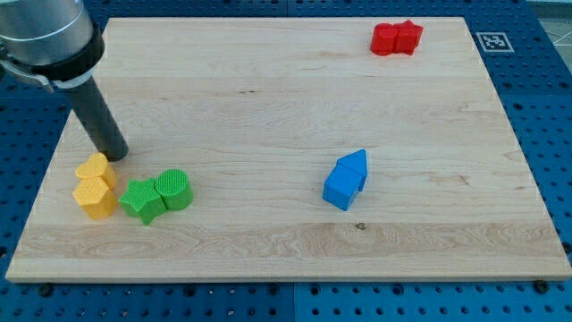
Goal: Slide the red star along with red circle towards the center of the board
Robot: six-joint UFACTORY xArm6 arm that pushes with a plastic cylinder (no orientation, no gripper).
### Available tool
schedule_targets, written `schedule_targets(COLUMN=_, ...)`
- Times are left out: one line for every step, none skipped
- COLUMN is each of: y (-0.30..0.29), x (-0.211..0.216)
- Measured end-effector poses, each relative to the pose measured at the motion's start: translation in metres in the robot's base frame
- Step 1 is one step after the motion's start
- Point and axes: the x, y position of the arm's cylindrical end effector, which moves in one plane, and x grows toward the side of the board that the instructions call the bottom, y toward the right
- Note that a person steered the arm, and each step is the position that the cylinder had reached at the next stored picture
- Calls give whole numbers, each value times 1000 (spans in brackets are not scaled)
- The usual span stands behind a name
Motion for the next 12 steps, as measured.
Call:
schedule_targets(y=-3, x=4)
schedule_targets(y=-2, x=6)
schedule_targets(y=14, x=0)
schedule_targets(y=64, x=-1)
schedule_targets(y=116, x=-6)
schedule_targets(y=167, x=-24)
schedule_targets(y=217, x=-44)
schedule_targets(y=276, x=-69)
schedule_targets(y=346, x=-86)
schedule_targets(y=409, x=-107)
schedule_targets(y=461, x=-133)
schedule_targets(y=495, x=-172)
